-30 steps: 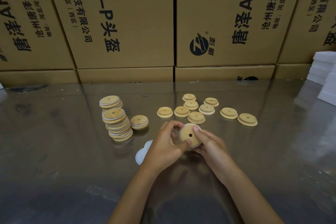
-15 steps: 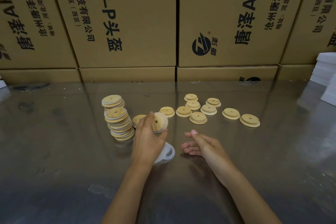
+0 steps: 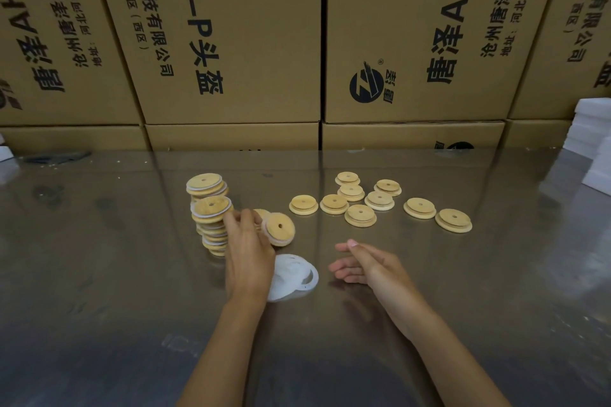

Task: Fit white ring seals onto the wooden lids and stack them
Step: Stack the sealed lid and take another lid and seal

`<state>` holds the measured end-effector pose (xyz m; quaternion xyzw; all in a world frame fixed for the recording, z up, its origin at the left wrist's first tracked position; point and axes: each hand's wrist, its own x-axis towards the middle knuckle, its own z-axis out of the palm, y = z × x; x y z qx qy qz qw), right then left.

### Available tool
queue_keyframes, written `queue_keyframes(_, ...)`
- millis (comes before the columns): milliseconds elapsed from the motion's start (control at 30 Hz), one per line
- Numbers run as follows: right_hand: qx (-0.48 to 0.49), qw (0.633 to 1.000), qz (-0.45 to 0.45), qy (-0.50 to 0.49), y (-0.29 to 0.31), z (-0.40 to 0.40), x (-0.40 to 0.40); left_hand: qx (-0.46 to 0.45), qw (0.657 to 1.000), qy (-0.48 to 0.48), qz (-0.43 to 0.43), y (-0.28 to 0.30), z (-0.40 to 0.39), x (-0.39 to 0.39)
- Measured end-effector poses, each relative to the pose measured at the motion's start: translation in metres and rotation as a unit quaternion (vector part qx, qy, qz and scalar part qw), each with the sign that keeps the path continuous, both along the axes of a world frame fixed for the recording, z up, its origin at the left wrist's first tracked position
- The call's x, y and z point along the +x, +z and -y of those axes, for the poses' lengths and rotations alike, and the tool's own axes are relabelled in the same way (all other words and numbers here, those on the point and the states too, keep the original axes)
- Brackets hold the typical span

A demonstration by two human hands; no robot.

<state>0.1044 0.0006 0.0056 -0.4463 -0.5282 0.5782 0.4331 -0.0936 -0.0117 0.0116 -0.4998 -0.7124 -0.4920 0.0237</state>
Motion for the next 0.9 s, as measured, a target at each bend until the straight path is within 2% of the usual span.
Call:
queue_keyframes(167, -0.001, 1.000, 0.001, 0.000, 0.000, 0.000, 0.000, 0.000, 0.998, -0.063, -0.031, -0.002, -0.003, 0.006)
queue_keyframes(300, -0.003, 1.000, -0.003, 0.000, 0.001, 0.000, -0.001, -0.097, 0.974, -0.163, -0.128, -0.013, -0.007, 0.012)
queue_keyframes(367, 0.000, 1.000, -0.002, 0.000, 0.002, 0.001, -0.001, -0.145, 0.960, -0.171, -0.167, -0.017, -0.006, 0.012)
queue_keyframes(733, 0.006, 1.000, -0.002, 0.000, 0.000, -0.001, -0.001, -0.231, 0.956, -0.043, -0.176, -0.018, -0.005, 0.011)
queue_keyframes(900, 0.012, 0.999, -0.009, -0.029, -0.001, 0.000, -0.001, -0.217, 0.965, 0.020, -0.148, -0.014, -0.004, 0.007)
